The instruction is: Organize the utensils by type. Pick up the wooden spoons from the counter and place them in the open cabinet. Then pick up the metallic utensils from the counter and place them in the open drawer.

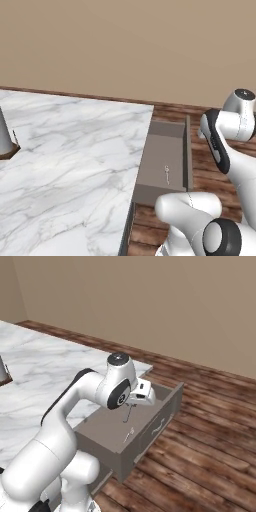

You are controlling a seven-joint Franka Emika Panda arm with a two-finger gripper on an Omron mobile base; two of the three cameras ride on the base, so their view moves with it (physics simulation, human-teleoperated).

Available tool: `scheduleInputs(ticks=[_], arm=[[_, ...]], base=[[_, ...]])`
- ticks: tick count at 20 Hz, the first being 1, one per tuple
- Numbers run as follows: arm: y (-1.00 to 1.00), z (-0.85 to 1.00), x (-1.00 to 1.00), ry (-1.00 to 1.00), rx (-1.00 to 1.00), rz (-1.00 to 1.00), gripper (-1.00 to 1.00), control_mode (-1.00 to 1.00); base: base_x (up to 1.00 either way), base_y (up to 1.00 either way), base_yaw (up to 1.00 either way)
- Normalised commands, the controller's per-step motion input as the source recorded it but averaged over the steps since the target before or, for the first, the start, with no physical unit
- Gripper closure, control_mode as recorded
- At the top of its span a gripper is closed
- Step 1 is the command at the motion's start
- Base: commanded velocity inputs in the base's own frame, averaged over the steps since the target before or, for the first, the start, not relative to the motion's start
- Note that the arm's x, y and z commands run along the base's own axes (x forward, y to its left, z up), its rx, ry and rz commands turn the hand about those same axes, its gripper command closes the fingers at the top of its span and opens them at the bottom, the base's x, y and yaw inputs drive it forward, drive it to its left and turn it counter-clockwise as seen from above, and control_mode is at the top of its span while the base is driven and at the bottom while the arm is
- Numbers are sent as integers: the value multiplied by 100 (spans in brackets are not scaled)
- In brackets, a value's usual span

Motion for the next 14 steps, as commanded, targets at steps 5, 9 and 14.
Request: scheduleInputs(ticks=[5,9,14], arm=[[0,0,0,0,0,0,100,100],[0,0,0,0,0,0,100,100],[4,-10,48,0,0,0,100,-100]], base=[[0,8,3],[4,8,0],[0,0,0]])
